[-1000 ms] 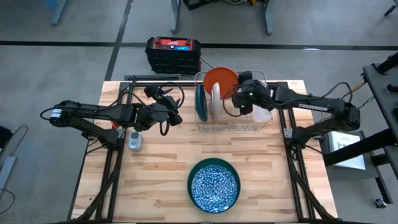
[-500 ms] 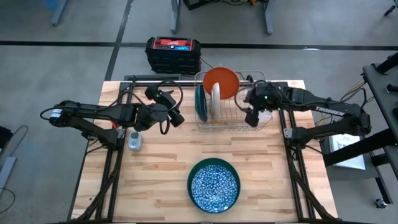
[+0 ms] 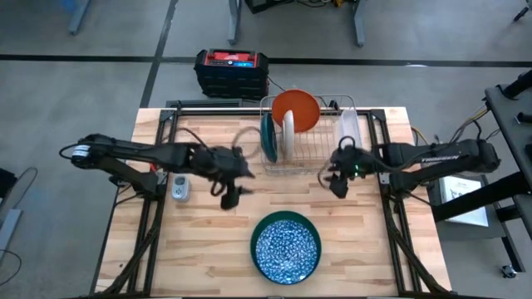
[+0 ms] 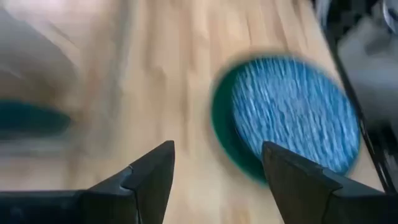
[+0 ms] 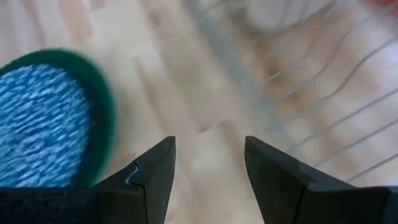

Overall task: Sort dishes
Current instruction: Put the blue patterned plate in the dish rack

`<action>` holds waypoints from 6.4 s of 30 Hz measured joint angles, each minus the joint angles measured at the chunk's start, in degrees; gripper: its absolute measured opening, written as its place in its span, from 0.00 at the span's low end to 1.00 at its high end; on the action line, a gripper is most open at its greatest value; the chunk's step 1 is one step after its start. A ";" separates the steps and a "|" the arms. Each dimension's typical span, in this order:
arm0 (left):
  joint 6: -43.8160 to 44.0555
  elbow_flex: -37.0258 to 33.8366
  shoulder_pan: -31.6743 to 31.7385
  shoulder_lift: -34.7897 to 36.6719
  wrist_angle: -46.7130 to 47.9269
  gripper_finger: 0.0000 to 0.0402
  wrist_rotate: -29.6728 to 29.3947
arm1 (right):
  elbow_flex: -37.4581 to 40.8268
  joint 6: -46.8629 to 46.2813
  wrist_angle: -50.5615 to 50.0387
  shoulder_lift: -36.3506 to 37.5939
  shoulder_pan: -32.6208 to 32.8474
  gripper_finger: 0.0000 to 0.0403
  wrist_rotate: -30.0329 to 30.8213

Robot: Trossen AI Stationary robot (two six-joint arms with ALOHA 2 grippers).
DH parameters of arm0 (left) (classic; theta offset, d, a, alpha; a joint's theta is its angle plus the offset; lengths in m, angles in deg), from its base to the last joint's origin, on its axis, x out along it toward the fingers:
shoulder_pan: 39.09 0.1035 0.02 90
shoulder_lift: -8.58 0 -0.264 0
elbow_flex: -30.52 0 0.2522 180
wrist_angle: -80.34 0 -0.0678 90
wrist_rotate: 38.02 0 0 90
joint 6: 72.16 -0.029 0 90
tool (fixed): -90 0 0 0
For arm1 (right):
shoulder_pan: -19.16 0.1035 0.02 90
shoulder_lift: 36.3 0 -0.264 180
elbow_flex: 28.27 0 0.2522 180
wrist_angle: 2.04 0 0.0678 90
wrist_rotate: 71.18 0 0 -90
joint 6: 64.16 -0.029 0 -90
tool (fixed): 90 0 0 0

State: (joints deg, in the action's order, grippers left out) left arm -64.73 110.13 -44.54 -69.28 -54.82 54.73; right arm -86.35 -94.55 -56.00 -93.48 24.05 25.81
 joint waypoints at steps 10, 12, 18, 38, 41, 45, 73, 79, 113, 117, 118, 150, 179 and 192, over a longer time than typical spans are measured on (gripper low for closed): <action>1.17 -0.01 -8.58 -9.52 4.12 0.57 8.32 | 0.25 -24.58 8.35 -2.76 24.14 0.45 4.64; 1.98 -0.01 -10.47 -9.86 4.36 0.57 8.39 | 0.25 -28.66 10.33 -4.34 28.18 0.45 7.30; 2.21 -0.01 -15.79 -9.94 -0.02 0.57 7.82 | 0.25 -39.98 15.56 -12.66 34.64 0.45 10.60; -1.61 -0.01 -24.13 -25.06 -15.31 0.57 -9.43 | -1.32 -56.21 32.93 -33.84 35.33 0.45 10.99; -0.76 0.00 -24.15 -27.39 -16.21 0.57 -9.39 | -1.32 -57.49 32.23 -33.82 35.33 0.45 12.02; 1.23 0.01 -24.15 -29.45 -17.15 0.57 -9.36 | -1.32 -58.14 31.57 -33.03 35.33 0.45 12.64; 1.70 0.12 -23.65 -32.53 -20.40 0.57 -9.20 | -4.19 -62.26 14.49 -26.15 37.10 0.45 16.88; 0.26 0.05 -23.25 -32.57 -21.46 0.57 -9.10 | -4.16 -62.57 15.28 -28.17 37.10 0.45 16.67; 0.58 -10.19 -22.12 -32.62 -42.36 0.57 -7.83 | -3.95 -59.49 33.69 -39.86 34.02 0.45 16.93; 0.35 -10.24 -22.12 -32.62 -42.67 0.57 -7.85 | -3.97 -59.39 33.66 -40.06 33.56 0.40 17.40; 0.19 -10.24 -22.12 -32.62 -42.68 0.57 -7.83 | -3.98 -59.27 33.67 -40.00 33.54 0.38 17.79; 1.00 -10.38 -22.03 -27.40 -40.08 0.57 -6.19 | -3.88 -47.99 32.07 -32.31 33.63 0.07 18.83; -0.90 -10.08 -24.72 -11.71 -34.97 0.57 8.08 | -20.84 2.35 13.01 -23.44 34.21 0.05 20.47; -8.05 -10.06 -24.78 0.29 -23.36 0.57 7.73 | -45.35 54.92 -15.74 -23.25 32.86 0.05 32.26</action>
State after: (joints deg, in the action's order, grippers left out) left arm -72.77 100.07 -69.33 -68.99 -78.18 62.47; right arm -131.70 -39.63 -71.74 -116.73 56.91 58.06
